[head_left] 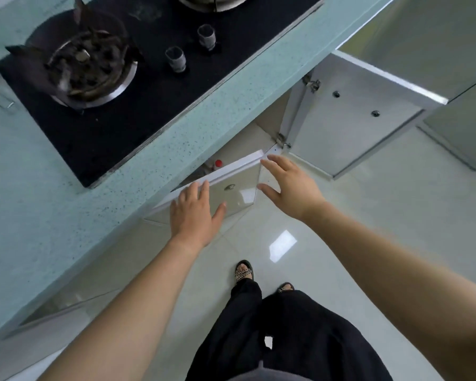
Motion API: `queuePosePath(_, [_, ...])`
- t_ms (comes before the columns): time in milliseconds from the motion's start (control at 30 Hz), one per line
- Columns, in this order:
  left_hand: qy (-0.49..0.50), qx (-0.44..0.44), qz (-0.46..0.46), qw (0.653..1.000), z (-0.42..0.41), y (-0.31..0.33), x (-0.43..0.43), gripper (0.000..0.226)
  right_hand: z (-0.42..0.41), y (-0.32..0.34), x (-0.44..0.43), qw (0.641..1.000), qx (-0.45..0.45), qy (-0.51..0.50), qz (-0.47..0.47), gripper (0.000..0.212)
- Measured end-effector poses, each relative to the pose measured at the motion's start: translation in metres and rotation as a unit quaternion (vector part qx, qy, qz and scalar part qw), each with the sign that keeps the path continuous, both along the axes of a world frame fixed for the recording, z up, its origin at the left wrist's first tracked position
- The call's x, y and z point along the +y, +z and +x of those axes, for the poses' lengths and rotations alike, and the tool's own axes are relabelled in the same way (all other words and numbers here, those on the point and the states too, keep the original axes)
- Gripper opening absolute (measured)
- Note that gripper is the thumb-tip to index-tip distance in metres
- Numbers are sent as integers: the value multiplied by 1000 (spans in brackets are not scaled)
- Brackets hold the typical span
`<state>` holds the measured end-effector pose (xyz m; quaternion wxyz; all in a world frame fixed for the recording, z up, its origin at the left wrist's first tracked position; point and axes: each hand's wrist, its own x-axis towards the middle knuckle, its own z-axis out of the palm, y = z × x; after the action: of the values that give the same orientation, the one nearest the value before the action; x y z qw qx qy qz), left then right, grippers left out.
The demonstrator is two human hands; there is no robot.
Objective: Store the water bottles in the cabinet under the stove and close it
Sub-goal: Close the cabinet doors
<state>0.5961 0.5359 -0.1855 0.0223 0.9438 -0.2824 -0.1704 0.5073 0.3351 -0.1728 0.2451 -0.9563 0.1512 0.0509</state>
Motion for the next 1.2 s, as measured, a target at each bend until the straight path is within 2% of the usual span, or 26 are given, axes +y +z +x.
queuePosePath(300, [-143, -15, -85, 986, -25, 70, -99, 67, -85, 57, -63, 992, 26, -122, -32, 57])
queuePosePath(567, [-189, -18, -124, 974, -82, 95, -261, 74, -158, 85, -198, 979, 10, -195, -60, 59])
queuePosePath(733, [-145, -9, -140, 979, -119, 94, -373, 65, -198, 96, -307, 981, 18, -177, -80, 59])
queuePosePath(867, [-110, -1, -147, 983, -130, 95, -445, 56, -196, 101, -376, 988, 21, -128, -85, 59])
queuePosePath(1200, [13, -5, -136, 991, -60, 86, -533, 55, -84, 100, -497, 997, 12, -5, -73, 58])
